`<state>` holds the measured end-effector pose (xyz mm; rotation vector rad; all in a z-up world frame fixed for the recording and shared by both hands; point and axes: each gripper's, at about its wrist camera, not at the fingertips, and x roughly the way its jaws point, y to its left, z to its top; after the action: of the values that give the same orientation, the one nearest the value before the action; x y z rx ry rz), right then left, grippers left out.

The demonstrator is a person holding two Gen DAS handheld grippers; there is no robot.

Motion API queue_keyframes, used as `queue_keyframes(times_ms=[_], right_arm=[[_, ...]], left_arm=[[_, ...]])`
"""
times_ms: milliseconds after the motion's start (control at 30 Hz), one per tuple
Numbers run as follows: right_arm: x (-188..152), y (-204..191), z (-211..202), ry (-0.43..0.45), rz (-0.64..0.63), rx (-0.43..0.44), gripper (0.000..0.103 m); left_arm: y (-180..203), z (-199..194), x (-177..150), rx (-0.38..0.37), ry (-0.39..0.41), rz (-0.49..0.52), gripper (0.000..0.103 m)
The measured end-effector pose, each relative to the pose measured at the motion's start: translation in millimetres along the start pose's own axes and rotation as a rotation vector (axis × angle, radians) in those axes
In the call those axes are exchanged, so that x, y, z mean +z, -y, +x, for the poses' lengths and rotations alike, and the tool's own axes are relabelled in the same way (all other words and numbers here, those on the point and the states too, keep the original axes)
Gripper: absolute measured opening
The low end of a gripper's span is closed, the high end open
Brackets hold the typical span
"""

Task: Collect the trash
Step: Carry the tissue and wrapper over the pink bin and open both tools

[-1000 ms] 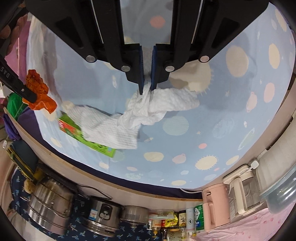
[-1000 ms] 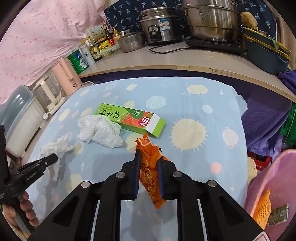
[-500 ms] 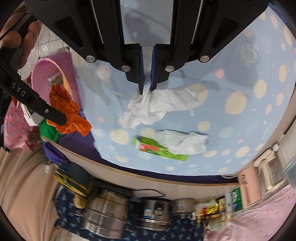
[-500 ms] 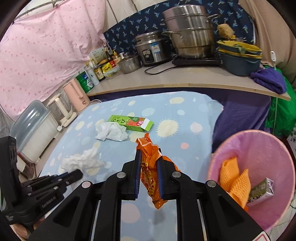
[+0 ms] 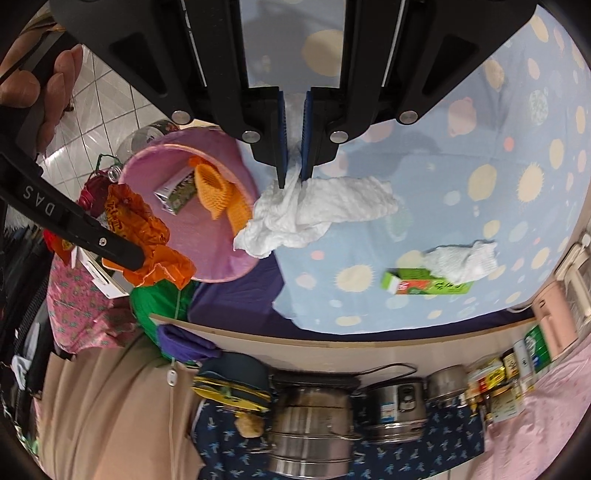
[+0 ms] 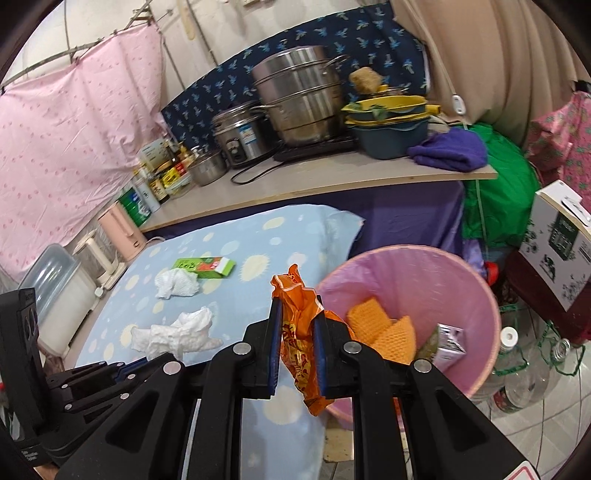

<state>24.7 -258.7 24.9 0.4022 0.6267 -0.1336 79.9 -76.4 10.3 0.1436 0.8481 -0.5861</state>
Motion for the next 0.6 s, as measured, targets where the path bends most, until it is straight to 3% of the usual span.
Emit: queue_keyframes(times_ms=[600], right_arm=[[1.5,73.4,-20.4,0.041,0.103,-0.087,0.015]], left_arm=[[73.3,19.0,25.8,-0.064,0.011,0.116,0.006]])
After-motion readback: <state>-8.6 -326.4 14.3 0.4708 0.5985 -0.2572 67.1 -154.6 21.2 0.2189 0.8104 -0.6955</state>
